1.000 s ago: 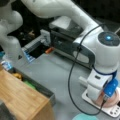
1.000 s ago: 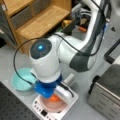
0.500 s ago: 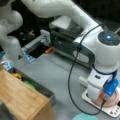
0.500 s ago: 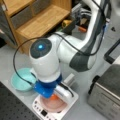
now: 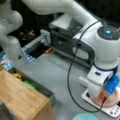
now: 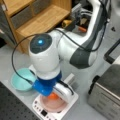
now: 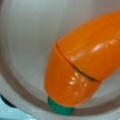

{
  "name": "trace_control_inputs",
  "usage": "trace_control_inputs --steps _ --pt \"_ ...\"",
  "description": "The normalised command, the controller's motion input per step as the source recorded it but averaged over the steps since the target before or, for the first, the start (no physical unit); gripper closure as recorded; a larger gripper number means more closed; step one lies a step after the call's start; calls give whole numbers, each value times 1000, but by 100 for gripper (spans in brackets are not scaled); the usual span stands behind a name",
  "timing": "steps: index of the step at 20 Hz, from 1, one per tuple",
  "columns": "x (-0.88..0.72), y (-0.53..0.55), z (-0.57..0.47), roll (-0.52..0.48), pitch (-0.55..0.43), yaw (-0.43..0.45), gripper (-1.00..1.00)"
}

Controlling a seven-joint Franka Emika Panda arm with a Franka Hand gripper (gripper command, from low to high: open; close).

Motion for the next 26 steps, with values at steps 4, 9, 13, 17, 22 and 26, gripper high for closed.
trace_control_inputs --steps 4,9,13,17,22,26 --pt "-117 121 75 -129 -23 -36 -100" --pt "-96 41 43 -102 -47 -9 -100" --pt "-150 -99 62 -88 -37 -4 -100" --pt "-295 -179 116 -68 -34 9 -100" --pt "-477 -204 77 -52 -58 21 -100" --pt "-695 -201 3 -49 -94 15 -100"
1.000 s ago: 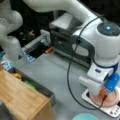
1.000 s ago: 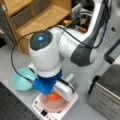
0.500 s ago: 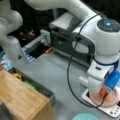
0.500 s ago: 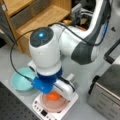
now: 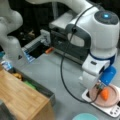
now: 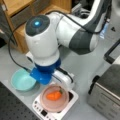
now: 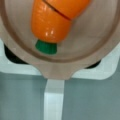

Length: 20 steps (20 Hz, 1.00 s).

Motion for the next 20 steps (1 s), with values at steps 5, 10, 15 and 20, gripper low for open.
trace_control_inputs --steps 5,10,15,20 --pt "-764 -212 -90 -33 -169 36 -100" --pt "-736 -229 -123 3 -230 63 -100" --pt "-657 -188 -101 37 -270 68 -100" --pt "-608 -144 -81 50 -268 50 -100"
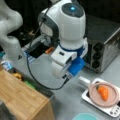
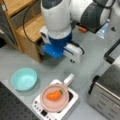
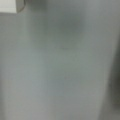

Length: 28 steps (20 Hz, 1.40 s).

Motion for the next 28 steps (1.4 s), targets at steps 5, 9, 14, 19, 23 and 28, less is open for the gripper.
trace_control_inputs --steps 5,9,14,19,23,28 --pt "-520 -148 -73 53 -264 45 -100" --pt "-469 -182 -29 70 -228 49 -100" --pt "-404 -183 -89 58 -213 47 -100" --pt "-361 -210 -111 22 -200 77 -100" --pt "-345 -237 -137 9 -211 109 -100" --pt "-357 -237 -99 -28 -217 109 -100"
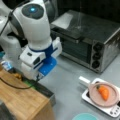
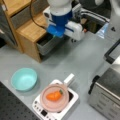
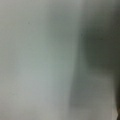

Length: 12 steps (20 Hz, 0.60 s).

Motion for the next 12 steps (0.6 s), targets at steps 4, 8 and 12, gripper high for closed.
trace_control_inputs --steps 4,8,12 --pt "-400 -207 -27 -71 -196 101 -100" --pt "-413 -166 -44 -93 -163 103 -100" --pt "-354 -131 -79 -108 -132 110 -100"
